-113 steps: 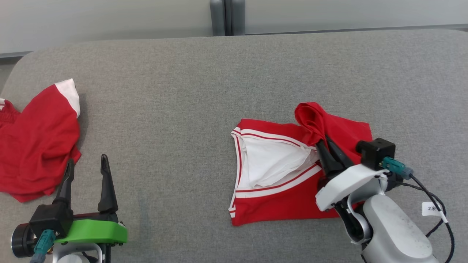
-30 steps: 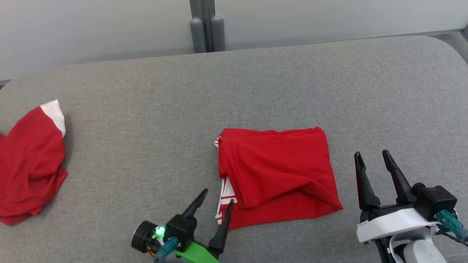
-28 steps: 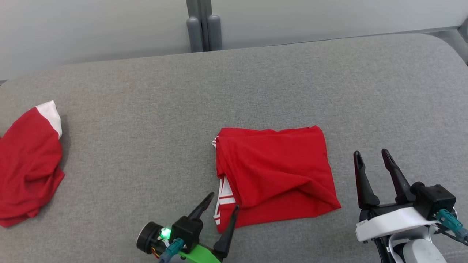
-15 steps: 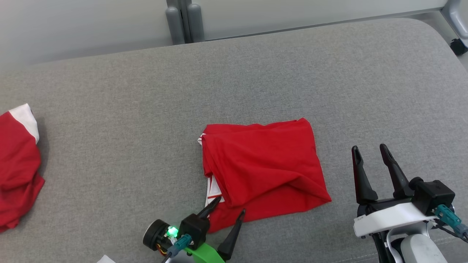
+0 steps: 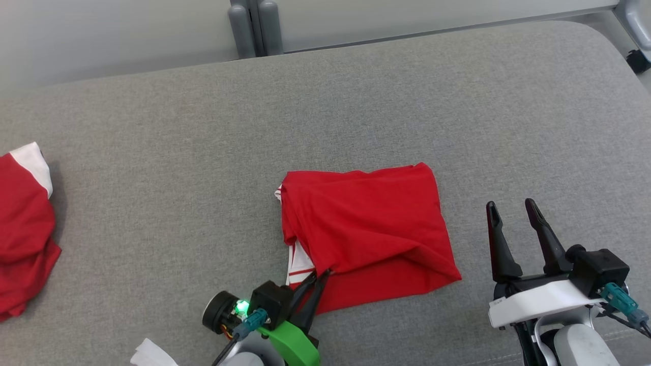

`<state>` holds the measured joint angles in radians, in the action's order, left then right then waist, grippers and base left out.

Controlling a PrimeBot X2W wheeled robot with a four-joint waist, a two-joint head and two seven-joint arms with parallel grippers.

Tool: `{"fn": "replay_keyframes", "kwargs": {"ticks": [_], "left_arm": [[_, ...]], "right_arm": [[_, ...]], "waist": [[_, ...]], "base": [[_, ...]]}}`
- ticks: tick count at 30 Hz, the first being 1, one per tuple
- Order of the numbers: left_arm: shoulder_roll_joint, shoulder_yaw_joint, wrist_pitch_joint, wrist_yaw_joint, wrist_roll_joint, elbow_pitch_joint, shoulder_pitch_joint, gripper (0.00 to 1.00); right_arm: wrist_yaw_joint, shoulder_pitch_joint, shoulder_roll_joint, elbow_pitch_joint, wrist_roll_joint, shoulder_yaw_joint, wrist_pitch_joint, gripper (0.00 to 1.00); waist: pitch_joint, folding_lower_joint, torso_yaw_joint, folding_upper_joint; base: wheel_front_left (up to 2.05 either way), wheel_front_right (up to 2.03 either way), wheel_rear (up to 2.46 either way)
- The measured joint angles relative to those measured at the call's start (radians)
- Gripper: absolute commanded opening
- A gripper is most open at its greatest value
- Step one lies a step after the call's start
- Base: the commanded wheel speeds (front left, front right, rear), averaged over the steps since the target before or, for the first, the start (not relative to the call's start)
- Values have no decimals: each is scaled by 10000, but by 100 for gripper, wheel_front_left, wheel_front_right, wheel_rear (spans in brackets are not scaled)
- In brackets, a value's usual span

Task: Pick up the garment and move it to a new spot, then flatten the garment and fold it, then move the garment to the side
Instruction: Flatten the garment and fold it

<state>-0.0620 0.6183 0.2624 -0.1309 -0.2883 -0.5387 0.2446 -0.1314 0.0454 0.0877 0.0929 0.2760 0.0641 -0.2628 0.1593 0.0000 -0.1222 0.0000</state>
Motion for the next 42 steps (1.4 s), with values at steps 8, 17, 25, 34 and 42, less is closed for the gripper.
{"fn": "replay_keyframes", "kwargs": {"ticks": [8,17,25,34,42], "left_arm": [[-447,-255,2,-2,19,807,-364,0],[-445,71,0,-2,-107,662,-728,100],[-447,-777,0,205,-94,1313,-860,100],[-732,-2378,0,506,257,2309,-987,100],[-872,-4245,0,836,405,2984,-1234,100]], "right_arm": [[0,-45,-6,35,0,-130,0,100],[0,-46,0,217,0,-153,0,100],[0,-55,77,255,2,-249,0,100],[0,-178,121,174,15,-337,0,100],[0,-277,184,163,12,-332,0,100]], "waist": [[-23,0,277,0],[-68,0,455,0],[-229,0,483,0],[-463,0,724,0],[-724,0,859,0]], "base": [[0,0,0],[0,0,0],[0,0,0],[0,0,0],[0,0,0]]}}
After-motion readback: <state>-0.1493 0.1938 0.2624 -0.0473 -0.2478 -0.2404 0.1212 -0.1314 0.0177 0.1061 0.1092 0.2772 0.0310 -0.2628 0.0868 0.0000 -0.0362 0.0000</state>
